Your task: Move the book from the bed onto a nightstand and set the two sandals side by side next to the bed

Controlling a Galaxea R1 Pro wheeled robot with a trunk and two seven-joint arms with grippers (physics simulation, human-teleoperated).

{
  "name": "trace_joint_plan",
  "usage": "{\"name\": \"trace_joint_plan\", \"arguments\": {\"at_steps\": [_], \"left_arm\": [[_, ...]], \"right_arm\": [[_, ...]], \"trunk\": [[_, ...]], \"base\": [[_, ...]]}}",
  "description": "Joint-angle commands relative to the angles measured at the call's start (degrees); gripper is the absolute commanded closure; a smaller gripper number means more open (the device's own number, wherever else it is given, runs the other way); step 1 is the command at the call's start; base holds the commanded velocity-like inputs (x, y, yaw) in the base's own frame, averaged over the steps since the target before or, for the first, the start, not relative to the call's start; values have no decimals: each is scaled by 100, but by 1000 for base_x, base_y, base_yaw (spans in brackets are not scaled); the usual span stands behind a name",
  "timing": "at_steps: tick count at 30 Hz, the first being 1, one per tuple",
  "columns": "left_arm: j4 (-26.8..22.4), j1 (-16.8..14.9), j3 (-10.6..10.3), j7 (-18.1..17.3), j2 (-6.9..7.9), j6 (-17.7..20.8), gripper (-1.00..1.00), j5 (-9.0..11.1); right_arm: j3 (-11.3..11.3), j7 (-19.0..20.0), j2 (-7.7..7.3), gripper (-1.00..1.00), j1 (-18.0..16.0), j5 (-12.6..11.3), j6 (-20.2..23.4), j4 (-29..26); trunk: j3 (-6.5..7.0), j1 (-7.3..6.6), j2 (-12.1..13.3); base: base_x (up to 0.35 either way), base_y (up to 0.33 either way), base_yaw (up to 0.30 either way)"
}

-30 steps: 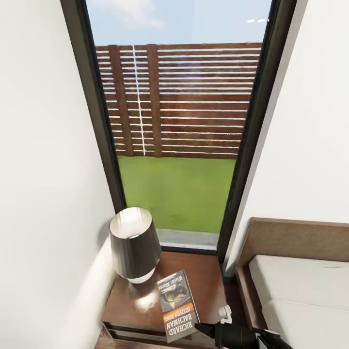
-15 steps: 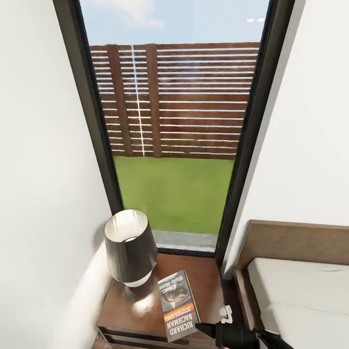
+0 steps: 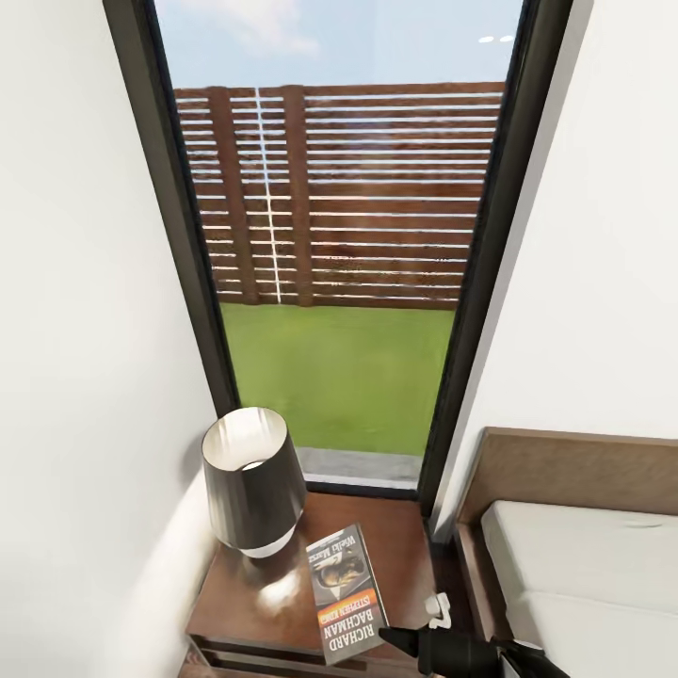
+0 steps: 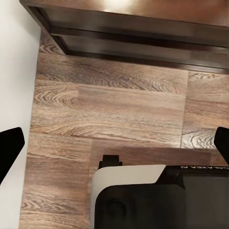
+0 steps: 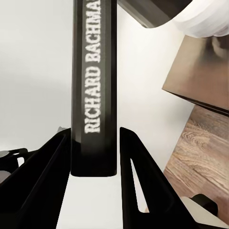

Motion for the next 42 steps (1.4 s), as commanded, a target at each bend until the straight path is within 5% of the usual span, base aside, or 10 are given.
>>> {"name": "trace_joint_plan", "arguments": {"at_steps": [1, 27, 42], "left_arm": [[3, -5, -49, -4, 2, -18, -100, 57], [3, -4, -48, -4, 2, -18, -100, 56], [3, -4, -49, -4, 2, -20, -100, 57]], "right_arm": [[-51, 26, 2, 100, -7, 41, 39, -4], [-48, 27, 10, 100, -4, 41, 37, -4], [-48, 28, 7, 100, -4, 40, 30, -4]], "trunk": [[-12, 3, -12], [-12, 3, -12], [-12, 3, -12]], "base": [[0, 0, -76], [0, 8, -249], [0, 6, -52]]}}
